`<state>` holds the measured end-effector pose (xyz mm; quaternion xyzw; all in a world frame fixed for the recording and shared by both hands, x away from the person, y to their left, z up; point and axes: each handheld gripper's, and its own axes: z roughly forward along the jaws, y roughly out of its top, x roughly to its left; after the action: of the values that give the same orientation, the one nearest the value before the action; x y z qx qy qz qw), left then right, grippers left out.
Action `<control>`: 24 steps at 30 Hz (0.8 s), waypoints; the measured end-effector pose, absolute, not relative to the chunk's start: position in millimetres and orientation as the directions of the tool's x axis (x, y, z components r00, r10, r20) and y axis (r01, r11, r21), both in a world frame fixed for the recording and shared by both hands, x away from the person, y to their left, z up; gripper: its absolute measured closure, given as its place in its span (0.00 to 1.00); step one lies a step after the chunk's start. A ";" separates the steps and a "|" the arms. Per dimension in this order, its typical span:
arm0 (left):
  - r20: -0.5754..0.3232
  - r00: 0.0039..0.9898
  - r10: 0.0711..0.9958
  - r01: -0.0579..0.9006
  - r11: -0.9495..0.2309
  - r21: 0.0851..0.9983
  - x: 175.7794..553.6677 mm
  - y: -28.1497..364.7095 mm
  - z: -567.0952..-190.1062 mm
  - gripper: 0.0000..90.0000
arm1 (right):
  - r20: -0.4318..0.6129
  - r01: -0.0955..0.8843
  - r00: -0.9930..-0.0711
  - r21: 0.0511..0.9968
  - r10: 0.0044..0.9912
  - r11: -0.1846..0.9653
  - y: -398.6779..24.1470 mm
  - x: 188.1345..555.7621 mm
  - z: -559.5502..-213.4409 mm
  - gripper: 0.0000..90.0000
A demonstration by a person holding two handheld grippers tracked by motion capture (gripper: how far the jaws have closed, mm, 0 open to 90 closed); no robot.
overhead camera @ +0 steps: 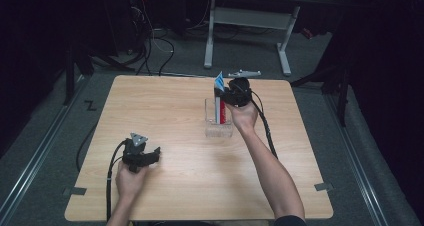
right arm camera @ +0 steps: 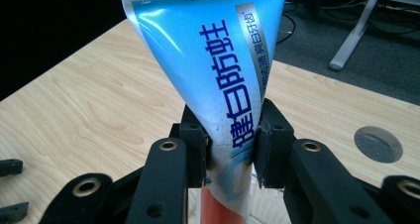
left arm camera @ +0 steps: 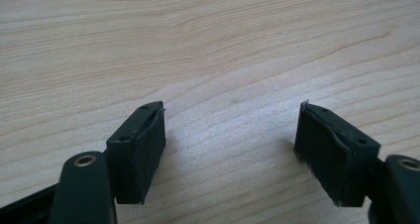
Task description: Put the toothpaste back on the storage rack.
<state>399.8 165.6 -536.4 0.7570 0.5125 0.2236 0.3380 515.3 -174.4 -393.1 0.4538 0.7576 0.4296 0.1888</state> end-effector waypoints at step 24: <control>-0.009 0.374 0.927 0.625 -0.245 0.741 399.9 165.4 -536.4 0.31 | 0.169 0.588 -0.501 0.786 0.849 0.191 -185.2 513.5 -419.4 0.77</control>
<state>399.9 165.4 -536.4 0.7568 0.5128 0.2234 0.3381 513.5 -185.2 -419.4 0.4751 0.7563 0.4226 0.1540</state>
